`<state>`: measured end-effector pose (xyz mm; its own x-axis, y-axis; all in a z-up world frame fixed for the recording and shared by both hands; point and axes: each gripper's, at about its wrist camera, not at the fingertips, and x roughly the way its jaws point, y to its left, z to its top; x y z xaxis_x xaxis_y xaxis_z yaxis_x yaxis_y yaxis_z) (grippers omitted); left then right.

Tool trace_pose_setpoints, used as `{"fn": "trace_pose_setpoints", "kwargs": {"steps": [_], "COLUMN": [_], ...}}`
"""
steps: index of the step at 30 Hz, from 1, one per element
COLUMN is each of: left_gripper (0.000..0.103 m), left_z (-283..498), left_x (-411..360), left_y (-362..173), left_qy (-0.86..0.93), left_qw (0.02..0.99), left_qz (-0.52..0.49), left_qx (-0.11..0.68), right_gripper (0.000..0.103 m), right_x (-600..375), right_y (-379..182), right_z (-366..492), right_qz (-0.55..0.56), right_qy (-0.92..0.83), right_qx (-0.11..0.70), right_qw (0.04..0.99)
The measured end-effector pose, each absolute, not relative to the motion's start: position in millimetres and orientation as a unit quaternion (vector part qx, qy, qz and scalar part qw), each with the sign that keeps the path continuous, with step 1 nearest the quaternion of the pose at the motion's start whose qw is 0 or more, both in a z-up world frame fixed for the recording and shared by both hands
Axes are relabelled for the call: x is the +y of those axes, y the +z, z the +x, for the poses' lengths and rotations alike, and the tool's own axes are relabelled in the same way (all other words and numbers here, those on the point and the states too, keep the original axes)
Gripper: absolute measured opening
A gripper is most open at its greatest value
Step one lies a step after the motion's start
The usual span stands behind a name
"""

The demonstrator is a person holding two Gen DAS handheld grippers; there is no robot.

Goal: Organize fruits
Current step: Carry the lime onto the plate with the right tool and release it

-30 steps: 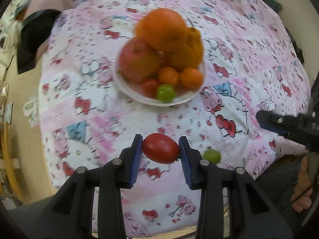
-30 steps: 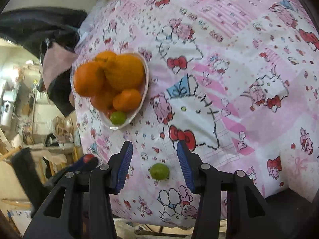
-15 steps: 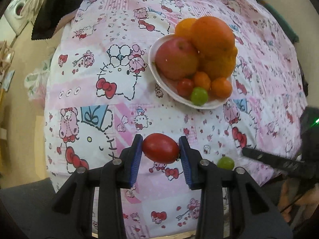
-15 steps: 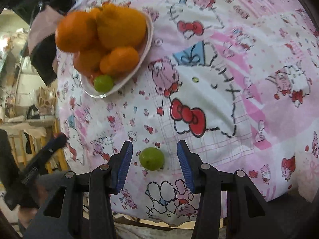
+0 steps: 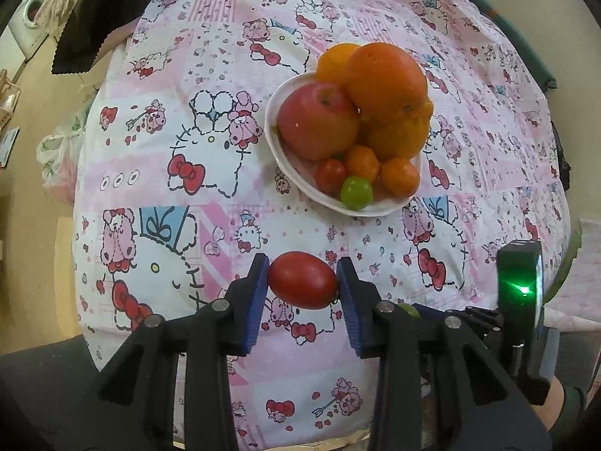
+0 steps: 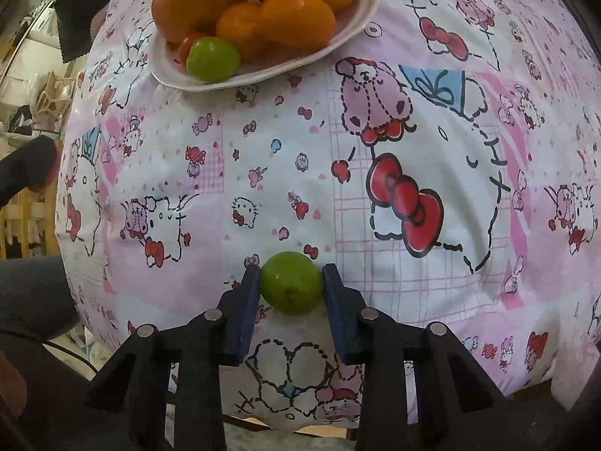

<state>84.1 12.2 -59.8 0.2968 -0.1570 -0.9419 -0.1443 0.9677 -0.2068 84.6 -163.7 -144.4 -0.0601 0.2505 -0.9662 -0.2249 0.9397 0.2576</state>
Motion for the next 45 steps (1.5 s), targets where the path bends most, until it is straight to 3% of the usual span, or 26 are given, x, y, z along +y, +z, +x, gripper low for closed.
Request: {"fn": "trace_pose_setpoints", "kwargs": {"steps": [17,31,45], "left_gripper": [0.033,0.033,0.033], "left_z": [81,87,92], "left_x": [24,24,15], "left_y": [-60,-63,-71], "left_qy": [0.033,0.025,0.01], "left_qw": [0.809,0.802,0.792], "left_qz": [-0.102,-0.112,-0.114], "left_qx": [0.579,0.586,0.6], "right_gripper": [0.034,0.034,0.037], "right_x": [-197,-130,-116], "right_y": [-73,-92,-103], "right_z": [125,196,203], "right_qz": [0.149,0.076,0.041], "right_qy": [0.196,0.213,0.207], "right_qx": [0.599,0.584,0.584], "right_qw": [0.762,0.78,0.784]}}
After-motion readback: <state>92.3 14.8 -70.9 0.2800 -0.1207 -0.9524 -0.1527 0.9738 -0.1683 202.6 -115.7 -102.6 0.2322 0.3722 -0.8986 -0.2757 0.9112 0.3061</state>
